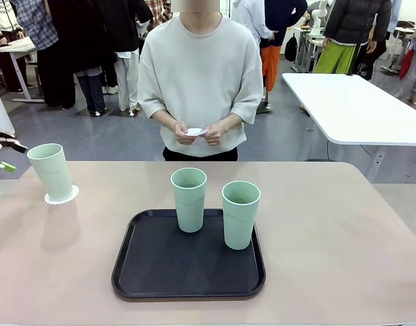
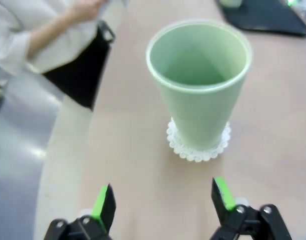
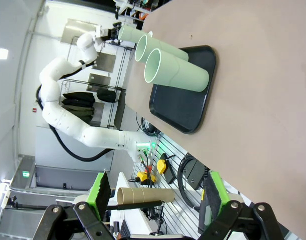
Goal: Place coasters on the table and set cups on them.
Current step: Pick up one Reusable plastic cup and place it on a coaster set by the human, then take one Reusable plastic cup from the Flat Tray and place it on a coaster set by the human.
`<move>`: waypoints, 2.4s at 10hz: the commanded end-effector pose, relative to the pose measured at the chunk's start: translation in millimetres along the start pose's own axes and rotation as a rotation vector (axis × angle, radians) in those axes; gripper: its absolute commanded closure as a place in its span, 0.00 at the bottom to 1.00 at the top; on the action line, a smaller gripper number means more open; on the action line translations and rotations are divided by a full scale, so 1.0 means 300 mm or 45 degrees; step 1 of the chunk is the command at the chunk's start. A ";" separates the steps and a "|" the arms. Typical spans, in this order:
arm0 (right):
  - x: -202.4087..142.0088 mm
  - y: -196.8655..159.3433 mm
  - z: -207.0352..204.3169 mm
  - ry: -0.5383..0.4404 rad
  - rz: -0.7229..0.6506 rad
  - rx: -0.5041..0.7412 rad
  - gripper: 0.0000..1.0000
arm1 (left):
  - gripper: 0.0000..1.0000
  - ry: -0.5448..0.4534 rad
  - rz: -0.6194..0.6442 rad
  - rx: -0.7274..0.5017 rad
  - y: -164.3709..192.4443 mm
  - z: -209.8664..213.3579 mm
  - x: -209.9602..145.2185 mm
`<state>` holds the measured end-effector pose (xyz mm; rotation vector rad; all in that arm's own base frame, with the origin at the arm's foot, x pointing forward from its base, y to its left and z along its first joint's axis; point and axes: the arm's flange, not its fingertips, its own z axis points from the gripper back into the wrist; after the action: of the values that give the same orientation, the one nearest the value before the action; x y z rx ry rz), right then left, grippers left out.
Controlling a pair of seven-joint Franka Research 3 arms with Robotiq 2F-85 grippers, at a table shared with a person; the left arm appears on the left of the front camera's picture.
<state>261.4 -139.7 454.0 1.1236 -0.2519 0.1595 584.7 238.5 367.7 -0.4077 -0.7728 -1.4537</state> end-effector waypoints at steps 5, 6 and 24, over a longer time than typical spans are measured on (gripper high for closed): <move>0.002 0.006 0.000 -0.006 0.018 0.020 0.00 | 0.00 0.472 0.054 0.181 -0.275 0.121 0.571; 0.002 0.006 0.000 -0.006 0.018 0.020 0.00 | 0.00 0.531 0.144 0.169 -0.308 0.125 0.634; 0.002 0.006 0.000 -0.006 0.018 0.020 0.00 | 0.00 0.633 0.792 -0.059 -0.523 -0.020 0.738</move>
<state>261.6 -139.2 454.2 1.1229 -0.2506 0.1609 431.8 56.4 487.8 -0.2015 -0.1042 -0.9866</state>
